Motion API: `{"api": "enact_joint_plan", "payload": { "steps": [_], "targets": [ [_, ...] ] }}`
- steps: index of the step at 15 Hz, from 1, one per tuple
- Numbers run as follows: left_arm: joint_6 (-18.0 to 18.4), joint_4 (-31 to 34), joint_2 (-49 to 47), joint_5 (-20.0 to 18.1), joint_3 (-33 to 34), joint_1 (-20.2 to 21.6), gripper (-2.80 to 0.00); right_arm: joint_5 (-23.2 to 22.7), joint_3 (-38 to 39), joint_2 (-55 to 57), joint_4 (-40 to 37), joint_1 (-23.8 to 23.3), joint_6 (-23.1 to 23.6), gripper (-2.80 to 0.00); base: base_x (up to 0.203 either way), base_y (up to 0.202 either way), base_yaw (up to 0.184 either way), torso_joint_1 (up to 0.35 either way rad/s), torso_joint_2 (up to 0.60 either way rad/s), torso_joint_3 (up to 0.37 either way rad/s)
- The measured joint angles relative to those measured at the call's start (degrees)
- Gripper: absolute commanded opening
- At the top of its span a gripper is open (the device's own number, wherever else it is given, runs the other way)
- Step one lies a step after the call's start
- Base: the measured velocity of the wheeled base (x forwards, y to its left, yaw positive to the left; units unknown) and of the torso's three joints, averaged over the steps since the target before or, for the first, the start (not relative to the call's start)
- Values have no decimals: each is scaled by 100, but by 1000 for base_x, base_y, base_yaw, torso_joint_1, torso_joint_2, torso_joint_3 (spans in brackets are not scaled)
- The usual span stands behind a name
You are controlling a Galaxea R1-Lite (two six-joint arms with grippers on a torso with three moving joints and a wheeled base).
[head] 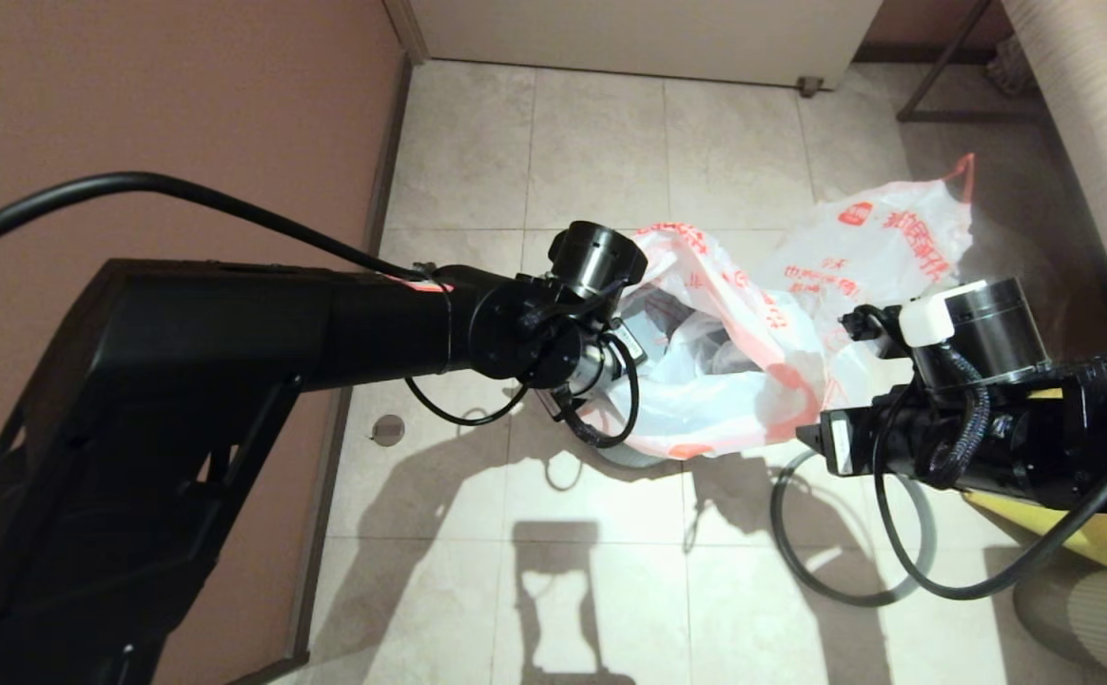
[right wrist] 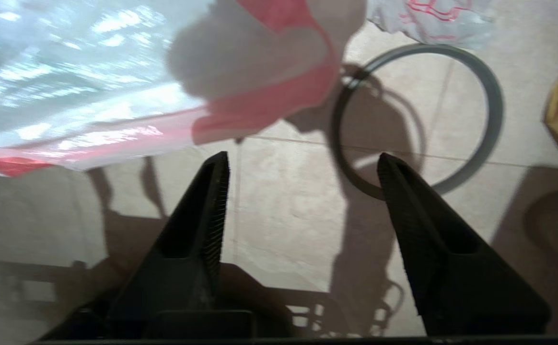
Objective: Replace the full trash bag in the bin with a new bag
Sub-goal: Put the new garbage bag on the trash can
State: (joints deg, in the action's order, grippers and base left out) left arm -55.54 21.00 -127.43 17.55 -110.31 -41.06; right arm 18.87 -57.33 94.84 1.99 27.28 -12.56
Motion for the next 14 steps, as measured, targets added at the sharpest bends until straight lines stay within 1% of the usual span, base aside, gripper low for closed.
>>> {"api": "enact_joint_plan", "payload": {
  "steps": [2, 3, 7, 11, 14],
  "targets": [
    [-7, 41, 23, 2, 0, -13, -280, -238, -5, -48, 370, 169, -345, -280, 0, 0, 0, 0, 0, 0],
    [-5, 77, 52, 0, -7, -30, -280, -346, 7, -22, 526, 239, -419, -280, 0, 0, 0, 0, 0, 0],
    [-3, 107, 107, 0, -27, -52, -280, -368, -18, 366, 632, 311, -429, -280, 0, 0, 0, 0, 0, 0],
    [-9, 261, 161, -8, -49, -117, -280, -327, -88, 616, 1321, 277, -422, -280, 0, 0, 0, 0, 0, 0],
    [-13, 273, 161, -13, -63, -150, -280, -314, -160, 669, 1388, 154, -348, -280, 0, 0, 0, 0, 0, 0]
  ]
}}
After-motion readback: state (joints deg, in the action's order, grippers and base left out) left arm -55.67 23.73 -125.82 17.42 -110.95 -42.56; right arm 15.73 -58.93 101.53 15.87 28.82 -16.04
